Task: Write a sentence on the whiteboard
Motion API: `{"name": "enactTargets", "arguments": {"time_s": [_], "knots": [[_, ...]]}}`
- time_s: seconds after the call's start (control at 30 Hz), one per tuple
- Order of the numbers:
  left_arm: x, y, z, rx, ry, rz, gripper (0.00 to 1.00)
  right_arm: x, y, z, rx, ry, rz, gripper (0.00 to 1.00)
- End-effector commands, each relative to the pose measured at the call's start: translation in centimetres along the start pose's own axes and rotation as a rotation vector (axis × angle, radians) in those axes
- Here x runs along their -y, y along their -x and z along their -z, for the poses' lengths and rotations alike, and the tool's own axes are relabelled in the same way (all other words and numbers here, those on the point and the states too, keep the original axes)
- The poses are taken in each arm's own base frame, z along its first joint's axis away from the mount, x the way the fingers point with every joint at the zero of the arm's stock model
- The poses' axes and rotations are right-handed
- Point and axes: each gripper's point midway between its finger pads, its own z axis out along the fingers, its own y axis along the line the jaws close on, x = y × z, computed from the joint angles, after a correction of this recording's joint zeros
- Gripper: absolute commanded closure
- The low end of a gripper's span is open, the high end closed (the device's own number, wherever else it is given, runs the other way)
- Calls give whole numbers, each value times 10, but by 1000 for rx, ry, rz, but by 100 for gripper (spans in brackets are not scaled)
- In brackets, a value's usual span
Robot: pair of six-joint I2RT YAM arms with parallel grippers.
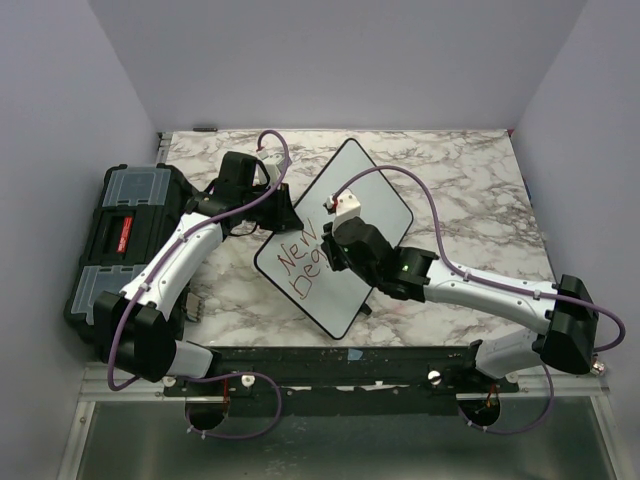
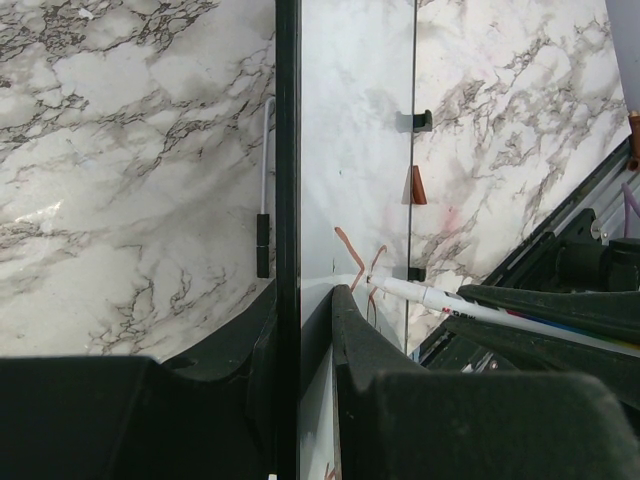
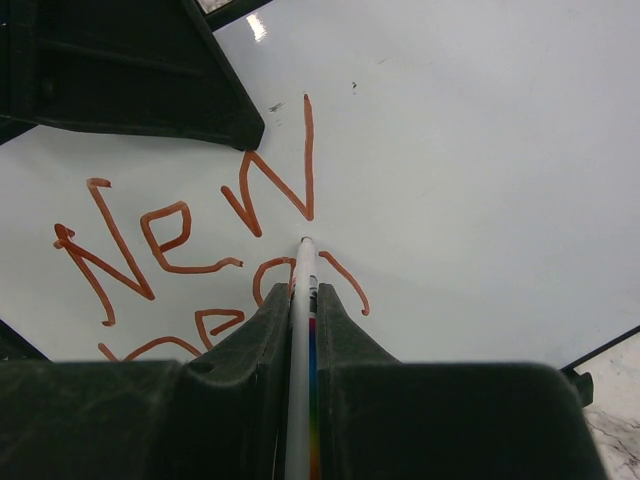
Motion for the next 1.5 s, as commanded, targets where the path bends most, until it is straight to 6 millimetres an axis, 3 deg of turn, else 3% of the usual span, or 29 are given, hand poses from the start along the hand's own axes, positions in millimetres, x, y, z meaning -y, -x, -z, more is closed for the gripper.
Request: {"name": "enactTargets", "arguments": {"time_s": [0.0,0.2,0.63,1.1,1.47], "knots": [[-28,-20,-4,-63,130,-117,100,6,-3,-7,-6,-40,10,99],[-28,-20,-5,-65,130,-116,100,13,-9,-8,-20,-86,18,99],[-28,-19,-5,-64,132,-116,100,25,8,6,41,-124,-5,99],[-29,-21,-6,-71,133,-115,100,37,8,-1,37,-125,-53,99],[-29,-22,-6,-73,134,-116,100,26,-2,-8,16,-15,-84,99]]}}
